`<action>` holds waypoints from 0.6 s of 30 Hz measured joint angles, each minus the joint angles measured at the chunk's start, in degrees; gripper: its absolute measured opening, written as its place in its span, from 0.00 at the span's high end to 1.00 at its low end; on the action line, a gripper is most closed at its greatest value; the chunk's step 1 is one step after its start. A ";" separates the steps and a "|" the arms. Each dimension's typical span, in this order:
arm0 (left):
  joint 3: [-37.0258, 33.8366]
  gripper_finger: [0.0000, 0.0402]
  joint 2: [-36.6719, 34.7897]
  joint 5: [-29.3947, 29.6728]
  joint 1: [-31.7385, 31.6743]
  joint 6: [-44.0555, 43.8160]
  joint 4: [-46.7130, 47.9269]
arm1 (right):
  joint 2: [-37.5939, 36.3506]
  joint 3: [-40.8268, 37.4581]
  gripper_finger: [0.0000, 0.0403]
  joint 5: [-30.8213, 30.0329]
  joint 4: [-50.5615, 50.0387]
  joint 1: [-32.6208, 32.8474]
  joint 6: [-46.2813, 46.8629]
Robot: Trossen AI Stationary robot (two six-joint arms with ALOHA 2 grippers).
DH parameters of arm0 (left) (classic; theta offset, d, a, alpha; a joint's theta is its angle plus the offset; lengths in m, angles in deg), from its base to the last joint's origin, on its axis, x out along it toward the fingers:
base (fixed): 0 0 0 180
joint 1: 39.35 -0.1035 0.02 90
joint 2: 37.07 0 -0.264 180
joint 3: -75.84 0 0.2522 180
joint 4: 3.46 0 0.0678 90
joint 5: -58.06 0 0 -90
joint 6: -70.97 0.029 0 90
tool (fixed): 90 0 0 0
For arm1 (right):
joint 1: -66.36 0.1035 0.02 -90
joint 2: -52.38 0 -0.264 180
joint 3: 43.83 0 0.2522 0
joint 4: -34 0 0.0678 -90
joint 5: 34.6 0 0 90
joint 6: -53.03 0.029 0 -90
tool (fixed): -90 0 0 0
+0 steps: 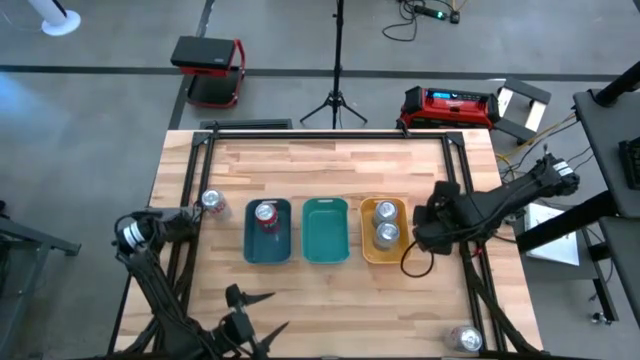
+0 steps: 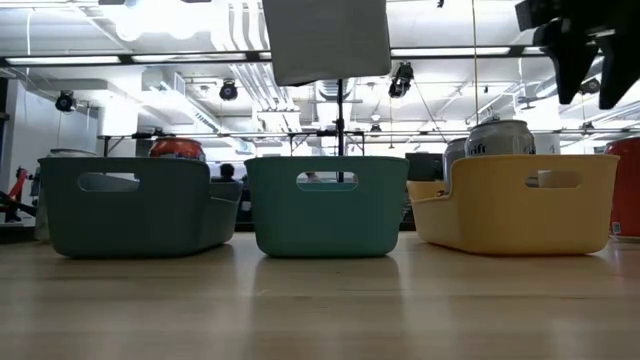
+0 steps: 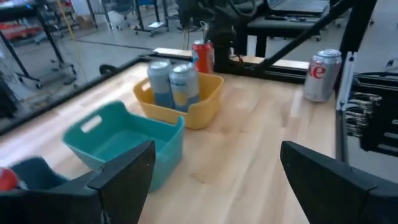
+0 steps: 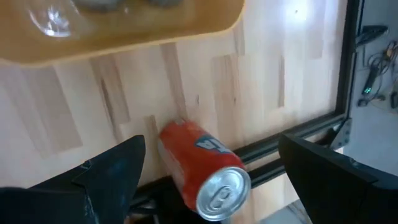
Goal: Sort soda cans
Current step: Put the orange soda can into the blue bin
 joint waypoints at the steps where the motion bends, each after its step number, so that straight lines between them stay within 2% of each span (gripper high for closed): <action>1: 1.20 0.18 0.22 0.02 -0.22 0.00 2.38 | 0.02 -0.19 0.10 0.14 0.00 -0.38 -0.98; 5: 2.55 0.18 0.15 -0.08 -1.24 -1.70 11.06 | -0.07 -0.92 0.10 1.46 -0.03 -3.02 -2.92; 8: 0.62 0.18 -1.68 -0.94 -2.57 -5.21 14.49 | -1.28 -1.92 0.10 2.81 -0.02 -5.26 -4.99; 18: -10.64 0.18 -6.29 -5.63 -7.69 -11.52 12.29 | -7.73 -6.75 0.10 6.14 -0.06 -14.35 -8.37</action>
